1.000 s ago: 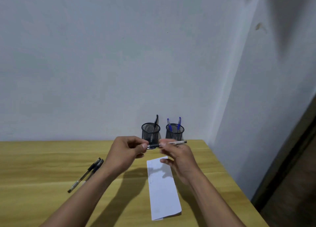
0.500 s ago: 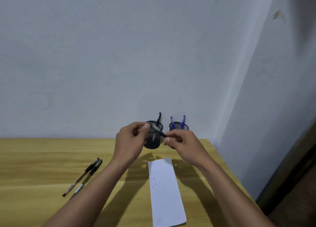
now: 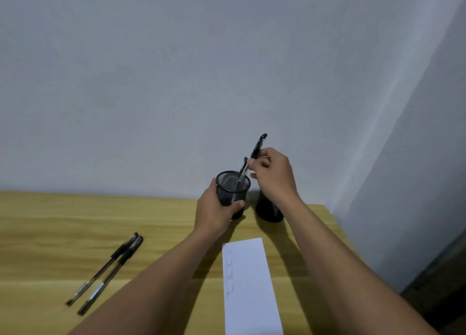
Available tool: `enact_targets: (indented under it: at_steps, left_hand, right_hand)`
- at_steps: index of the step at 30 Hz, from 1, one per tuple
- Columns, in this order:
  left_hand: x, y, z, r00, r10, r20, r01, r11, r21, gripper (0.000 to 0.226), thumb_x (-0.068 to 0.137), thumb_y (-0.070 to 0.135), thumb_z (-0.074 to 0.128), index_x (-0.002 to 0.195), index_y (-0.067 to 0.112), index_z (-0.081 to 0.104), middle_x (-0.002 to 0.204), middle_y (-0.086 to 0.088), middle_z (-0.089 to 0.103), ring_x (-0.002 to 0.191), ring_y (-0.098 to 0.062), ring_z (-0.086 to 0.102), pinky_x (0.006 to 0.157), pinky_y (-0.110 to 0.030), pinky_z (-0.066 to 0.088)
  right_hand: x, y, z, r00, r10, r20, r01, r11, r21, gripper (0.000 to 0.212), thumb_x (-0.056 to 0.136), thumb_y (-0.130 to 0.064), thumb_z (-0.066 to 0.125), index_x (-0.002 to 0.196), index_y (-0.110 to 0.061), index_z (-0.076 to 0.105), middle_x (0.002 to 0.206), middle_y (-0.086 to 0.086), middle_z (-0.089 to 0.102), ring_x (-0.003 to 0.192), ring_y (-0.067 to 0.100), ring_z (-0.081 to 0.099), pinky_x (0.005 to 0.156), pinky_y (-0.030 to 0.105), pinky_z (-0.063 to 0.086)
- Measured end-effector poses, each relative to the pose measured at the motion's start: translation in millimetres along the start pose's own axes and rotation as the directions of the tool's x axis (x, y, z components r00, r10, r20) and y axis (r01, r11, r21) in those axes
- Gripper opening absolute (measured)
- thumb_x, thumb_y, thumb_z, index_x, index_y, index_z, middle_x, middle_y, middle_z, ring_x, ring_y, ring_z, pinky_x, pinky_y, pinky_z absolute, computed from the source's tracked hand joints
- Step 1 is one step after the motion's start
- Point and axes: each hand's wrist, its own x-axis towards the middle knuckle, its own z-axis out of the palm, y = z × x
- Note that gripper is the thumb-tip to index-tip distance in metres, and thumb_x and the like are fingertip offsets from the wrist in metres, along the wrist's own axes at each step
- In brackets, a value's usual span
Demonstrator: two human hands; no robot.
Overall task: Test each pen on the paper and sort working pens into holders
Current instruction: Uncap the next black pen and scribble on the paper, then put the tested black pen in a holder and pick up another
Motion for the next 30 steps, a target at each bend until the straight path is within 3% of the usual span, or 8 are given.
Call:
enact_targets:
  at_steps: [5, 10, 14, 16, 18, 22, 26, 30]
  left_hand:
    - [0.8, -8.7, 9.0, 0.999, -0.013, -0.044, 0.011, 0.999, -0.048, 0.052, 0.075, 0.022, 0.083, 0.122, 0.022, 0.061, 0.101, 0.014, 0.065, 0.1, -0.013, 0.065, 0.09, -0.035, 0.055]
    - [-1.6, -6.5, 4.3, 0.998, -0.026, -0.05, 0.025, 0.999, -0.024, 0.049, 0.079, 0.022, 0.081, 0.124, 0.018, 0.061, 0.103, 0.011, 0.066, 0.1, -0.012, 0.062, 0.079, -0.021, 0.043]
    - [-11.0, -0.3, -9.8, 0.996, -0.072, -0.051, 0.072, 0.997, 0.012, 0.07, 0.083, 0.03, 0.078, 0.143, 0.01, 0.048, 0.137, -0.003, 0.059, 0.121, -0.019, 0.058, 0.095, -0.032, 0.048]
    - [-22.4, 6.6, -23.5, 0.997, -0.052, -0.05, 0.054, 0.998, 0.021, 0.068, 0.085, 0.03, 0.075, 0.145, 0.012, 0.046, 0.141, -0.003, 0.057, 0.122, -0.019, 0.058, 0.099, -0.035, 0.049]
    - [-39.3, 9.8, -41.3, 0.998, -0.006, -0.065, 0.01, 0.998, 0.066, 0.06, 0.088, 0.03, 0.072, 0.142, 0.016, 0.049, 0.139, 0.002, 0.058, 0.119, -0.015, 0.059, 0.098, -0.037, 0.05]
    - [-83.0, 3.4, -86.0, 0.986, 0.065, -0.151, -0.038, 0.984, 0.174, 0.047, 0.092, 0.031, 0.066, 0.137, 0.022, 0.055, 0.131, 0.008, 0.062, 0.118, -0.012, 0.058, 0.098, -0.037, 0.05]
    - [-119.7, -11.8, -132.0, 0.968, 0.091, -0.232, -0.018, 0.953, 0.302, 0.043, 0.09, 0.029, 0.066, 0.132, 0.024, 0.06, 0.126, 0.007, 0.065, 0.117, -0.016, 0.058, 0.098, -0.037, 0.047]
    - [-148.7, -29.3, -168.9, 0.956, 0.109, -0.272, 0.016, 0.908, 0.418, 0.036, 0.087, 0.027, 0.068, 0.123, 0.024, 0.066, 0.115, 0.006, 0.069, 0.109, -0.019, 0.058, 0.088, -0.03, 0.044]
  right_hand:
    - [5.3, 14.1, 6.1, 0.997, 0.065, 0.042, -0.062, 0.996, -0.061, 0.003, 0.089, -0.019, 0.071, 0.091, -0.021, 0.072, 0.077, -0.004, 0.076, 0.086, 0.019, 0.074, 0.089, 0.045, 0.06]
    - [-4.2, 5.7, -6.1, 0.999, 0.027, 0.017, -0.024, 0.988, -0.155, 0.024, 0.097, -0.019, 0.066, 0.12, -0.013, 0.07, 0.108, -0.002, 0.072, 0.102, 0.012, 0.066, 0.088, 0.024, 0.048]
    - [-19.4, -11.4, -13.8, 0.999, -0.031, 0.019, 0.034, 0.98, -0.197, 0.028, 0.097, -0.015, 0.064, 0.125, -0.011, 0.068, 0.122, 0.002, 0.071, 0.115, 0.014, 0.065, 0.095, 0.022, 0.044]
    - [-28.1, -20.1, -14.1, 0.998, -0.046, 0.051, 0.056, 0.974, -0.219, 0.024, 0.097, -0.017, 0.064, 0.12, -0.014, 0.07, 0.119, 0.0, 0.073, 0.112, 0.013, 0.066, 0.098, 0.026, 0.049]
    - [-38.8, -27.6, -11.1, 0.992, -0.055, 0.11, 0.081, 0.966, -0.247, 0.019, 0.097, -0.019, 0.063, 0.114, -0.019, 0.072, 0.113, -0.004, 0.074, 0.107, 0.012, 0.067, 0.098, 0.031, 0.052]
    - [-66.6, -43.5, 6.4, 0.957, -0.084, 0.279, 0.168, 0.942, -0.291, 0.018, 0.098, -0.02, 0.062, 0.113, -0.019, 0.072, 0.109, -0.004, 0.073, 0.103, 0.011, 0.066, 0.088, 0.025, 0.049]
    - [-94.0, -51.4, 45.7, 0.88, -0.102, 0.463, 0.273, 0.908, -0.318, 0.024, 0.098, -0.023, 0.063, 0.119, -0.016, 0.071, 0.119, 0.0, 0.073, 0.113, 0.015, 0.067, 0.102, 0.036, 0.052]
    - [-125.7, -58.6, 90.6, 0.785, -0.101, 0.611, 0.367, 0.871, -0.327, 0.03, 0.099, -0.026, 0.06, 0.127, -0.02, 0.068, 0.132, -0.001, 0.069, 0.125, 0.017, 0.06, 0.103, 0.028, 0.045]
